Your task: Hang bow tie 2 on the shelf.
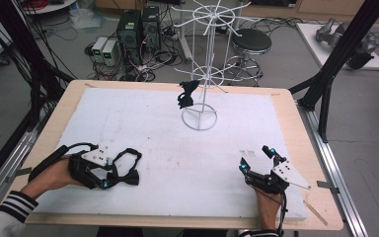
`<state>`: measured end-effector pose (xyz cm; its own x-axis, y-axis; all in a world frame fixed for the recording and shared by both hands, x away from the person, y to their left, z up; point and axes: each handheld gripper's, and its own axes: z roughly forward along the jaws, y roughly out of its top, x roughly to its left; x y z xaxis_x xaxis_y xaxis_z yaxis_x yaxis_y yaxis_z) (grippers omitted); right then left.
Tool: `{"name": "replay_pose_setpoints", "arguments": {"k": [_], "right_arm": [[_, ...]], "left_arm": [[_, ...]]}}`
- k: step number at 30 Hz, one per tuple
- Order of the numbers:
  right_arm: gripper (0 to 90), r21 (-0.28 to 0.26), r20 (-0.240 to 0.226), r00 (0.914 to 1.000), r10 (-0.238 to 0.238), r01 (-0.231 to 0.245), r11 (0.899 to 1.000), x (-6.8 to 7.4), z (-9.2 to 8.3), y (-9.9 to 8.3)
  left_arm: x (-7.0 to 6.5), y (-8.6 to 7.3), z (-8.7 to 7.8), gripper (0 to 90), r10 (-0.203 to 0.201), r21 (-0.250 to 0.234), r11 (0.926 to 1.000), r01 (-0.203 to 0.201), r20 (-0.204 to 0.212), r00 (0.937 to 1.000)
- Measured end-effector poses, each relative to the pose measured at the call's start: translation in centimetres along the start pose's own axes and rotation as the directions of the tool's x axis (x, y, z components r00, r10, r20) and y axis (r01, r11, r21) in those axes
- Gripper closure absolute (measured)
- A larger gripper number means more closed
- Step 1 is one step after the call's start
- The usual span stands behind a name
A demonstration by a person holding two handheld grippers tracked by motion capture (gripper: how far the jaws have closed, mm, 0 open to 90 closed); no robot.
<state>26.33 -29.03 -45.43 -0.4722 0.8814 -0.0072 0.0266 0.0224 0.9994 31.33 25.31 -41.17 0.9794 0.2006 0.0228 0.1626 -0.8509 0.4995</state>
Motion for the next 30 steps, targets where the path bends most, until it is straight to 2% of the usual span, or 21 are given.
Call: {"name": "replay_pose_setpoints", "arguments": {"k": [4,11,15,17,19,21,22,23,26,30], "right_arm": [[10.4,0.0,0.0,1.0,-0.001,0.001,1.0,0.0,0.0,0.0],[10.4,0.0,0.0,1.0,-0.002,0.002,1.0,0.0,0.0,0.0],[10.4,0.0,0.0,1.0,-0.001,0.001,1.0,0.0,0.0,0.0],[10.4,0.0,0.0,1.0,-0.002,0.002,1.0,-0.01,0.0,0.0],[10.4,-0.001,0.0,1.0,-0.003,0.003,1.0,-0.01,0.01,0.0],[10.4,-0.001,0.0,1.0,-0.003,0.003,1.0,-0.01,0.01,0.0],[10.4,0.0,0.0,1.0,-0.003,0.003,1.0,-0.01,0.0,0.0],[10.4,0.0,-0.001,1.0,-0.005,0.005,1.0,-0.01,0.0,0.0],[10.4,0.0,0.0,1.0,-0.006,0.006,1.0,-0.01,0.0,0.0],[10.4,0.0,-0.001,1.0,-0.006,0.006,1.0,-0.01,0.01,0.0]], "left_arm": [[-0.03,0.01,0.23,50.2,-0.001,0.004,1.0,0.001,0.017,0.9999],[-0.03,0.1,0.49,53.6,-0.005,0.02,0.9998,0.005,0.019,0.9998],[-0.12,-0.09,0.39,62.8,-0.027,0.016,0.9995,0.027,0.049,0.9984],[-0.17,-0.14,0.36,66.9,-0.03,0.015,0.9995,0.029,0.046,0.9985],[-0.33,-0.19,0.37,71.6,-0.054,0.007,0.9985,0.054,0.053,0.9971],[-0.29,-0.17,0.28,74.7,-0.06,0.012,0.9981,0.06,0.057,0.9966],[-0.35,-0.23,0.35,76.0,-0.073,0.0,0.9973,0.073,0.049,0.9961],[-0.22,-0.22,0.27,76.5,-0.065,0.011,0.9978,0.065,0.051,0.9965],[-0.32,-0.37,0.32,78.0,-0.087,-0.009,0.9961,0.088,0.047,0.9951],[-0.38,-0.5,0.25,79.5,-0.097,-0.025,0.9949,0.098,0.039,0.9945]]}}
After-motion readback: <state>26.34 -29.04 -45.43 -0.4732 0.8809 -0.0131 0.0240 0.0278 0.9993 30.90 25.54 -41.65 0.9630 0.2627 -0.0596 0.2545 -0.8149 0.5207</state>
